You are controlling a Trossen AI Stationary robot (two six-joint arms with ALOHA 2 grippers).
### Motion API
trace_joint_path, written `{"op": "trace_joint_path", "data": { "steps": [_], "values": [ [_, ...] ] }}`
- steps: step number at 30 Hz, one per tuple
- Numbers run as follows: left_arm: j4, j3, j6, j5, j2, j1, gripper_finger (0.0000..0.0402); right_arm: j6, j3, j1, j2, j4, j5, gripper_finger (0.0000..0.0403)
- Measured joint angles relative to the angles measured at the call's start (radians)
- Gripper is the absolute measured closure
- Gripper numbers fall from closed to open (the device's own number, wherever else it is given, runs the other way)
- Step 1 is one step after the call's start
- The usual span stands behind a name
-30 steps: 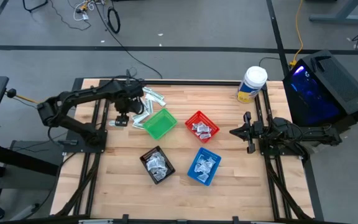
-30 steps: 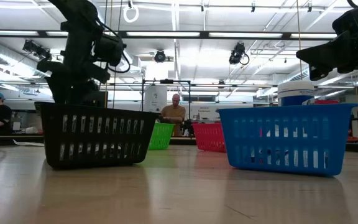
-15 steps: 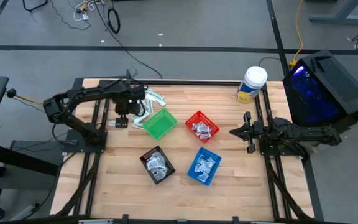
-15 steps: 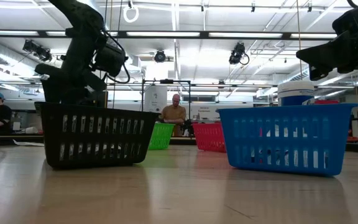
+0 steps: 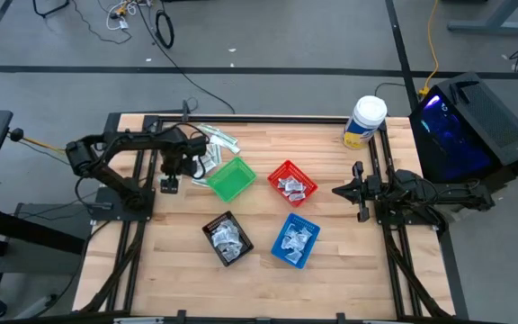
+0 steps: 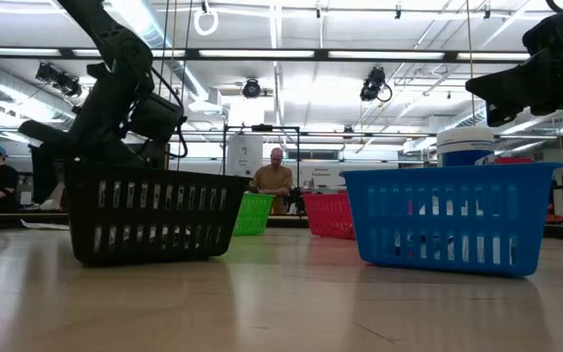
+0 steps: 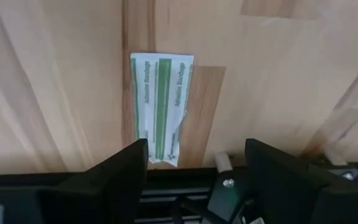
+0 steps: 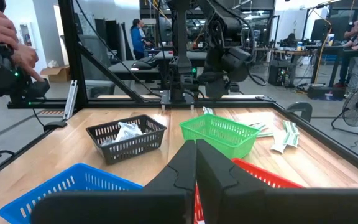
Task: Pick & Place First Aid Supplies
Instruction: Put the green bandage pack into the green bin
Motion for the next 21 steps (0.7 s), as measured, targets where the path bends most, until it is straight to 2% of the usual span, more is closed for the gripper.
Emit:
{"op": "trace_joint_path", "data": {
  "steps": [9,15,21],
  "values": [
    [0.088,-0.059,0.002,-0.009,-0.001,0.0,0.0124,0.0,0.0,0.0,0.0,0.0,0.0,0.039],
    [0.129,-0.092,0.003,-0.122,-0.001,0.0,0.0124,0.0,0.0,0.0,0.0,0.0,0.0,0.039],
    [0.16,-0.116,0.001,-0.088,-0.001,0.0,0.0124,0.0,0.0,0.0,0.0,0.0,0.0,0.039]
  ]
}}
